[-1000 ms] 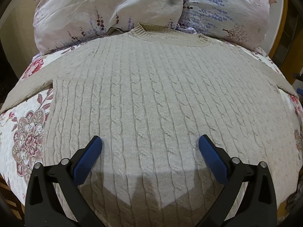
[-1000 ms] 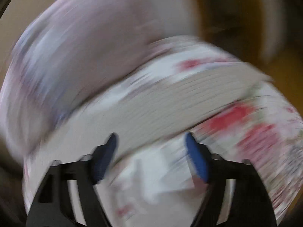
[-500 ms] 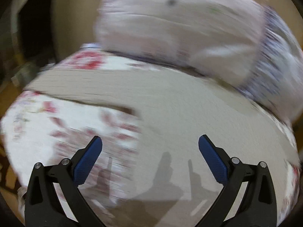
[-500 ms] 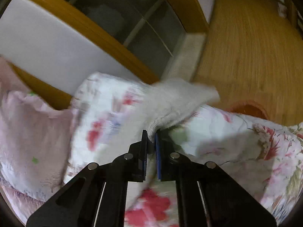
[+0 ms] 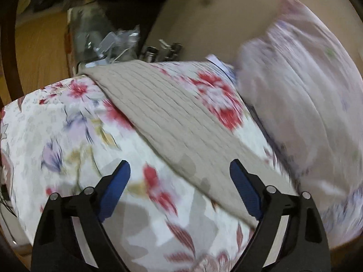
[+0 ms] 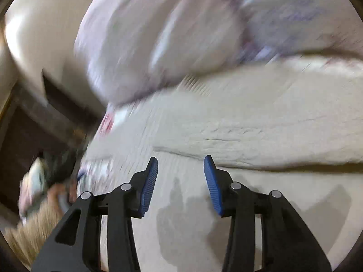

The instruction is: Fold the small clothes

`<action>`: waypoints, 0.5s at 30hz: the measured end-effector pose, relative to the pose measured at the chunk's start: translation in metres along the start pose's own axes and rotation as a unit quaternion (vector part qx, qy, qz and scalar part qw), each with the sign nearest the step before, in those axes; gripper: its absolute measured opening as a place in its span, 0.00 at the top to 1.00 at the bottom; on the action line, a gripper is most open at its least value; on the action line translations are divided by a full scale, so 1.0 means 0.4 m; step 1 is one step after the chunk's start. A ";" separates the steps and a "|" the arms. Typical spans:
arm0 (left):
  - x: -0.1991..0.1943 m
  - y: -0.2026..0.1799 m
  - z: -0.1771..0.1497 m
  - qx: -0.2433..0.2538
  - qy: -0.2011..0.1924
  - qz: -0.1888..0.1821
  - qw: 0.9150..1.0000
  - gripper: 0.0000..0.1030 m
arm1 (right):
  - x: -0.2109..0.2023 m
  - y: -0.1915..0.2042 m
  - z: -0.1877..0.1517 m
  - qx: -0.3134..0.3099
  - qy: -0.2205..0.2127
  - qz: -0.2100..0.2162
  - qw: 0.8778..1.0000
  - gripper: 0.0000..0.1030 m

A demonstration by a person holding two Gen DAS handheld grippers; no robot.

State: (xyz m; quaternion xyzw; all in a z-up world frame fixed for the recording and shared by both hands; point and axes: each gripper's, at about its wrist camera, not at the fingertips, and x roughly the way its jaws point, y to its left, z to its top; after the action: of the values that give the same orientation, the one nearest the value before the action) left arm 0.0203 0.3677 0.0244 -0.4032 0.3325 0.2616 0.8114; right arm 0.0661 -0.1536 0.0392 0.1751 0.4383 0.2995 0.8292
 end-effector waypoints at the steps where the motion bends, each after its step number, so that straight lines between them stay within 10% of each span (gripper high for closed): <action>1: 0.008 0.014 0.016 -0.013 0.003 -0.002 1.000 0.16 | 0.002 0.016 -0.028 -0.008 0.009 0.001 1.000 0.52; 7: 0.040 0.056 0.102 -0.058 0.005 -0.012 0.998 0.32 | -0.076 -0.086 -0.041 0.047 -0.009 -0.063 0.997 0.40; 10: 0.055 0.094 0.148 -0.091 0.005 -0.006 0.996 0.55 | -0.115 -0.147 -0.045 0.094 -0.019 -0.080 0.992 0.40; 12: 0.076 0.112 0.170 -0.103 0.011 0.006 0.995 0.87 | -0.139 -0.166 -0.053 0.100 -0.023 -0.088 0.991 0.40; 15: 0.084 0.098 0.179 -0.082 0.011 0.019 0.996 0.93 | -0.148 -0.172 -0.053 0.093 -0.025 -0.099 0.990 0.40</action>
State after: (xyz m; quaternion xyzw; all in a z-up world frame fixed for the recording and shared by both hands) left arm 0.0383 0.4534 0.0130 -0.4647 0.3264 0.2992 0.7668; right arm 0.0463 -0.2439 0.0261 0.2149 0.4586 0.1697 0.8454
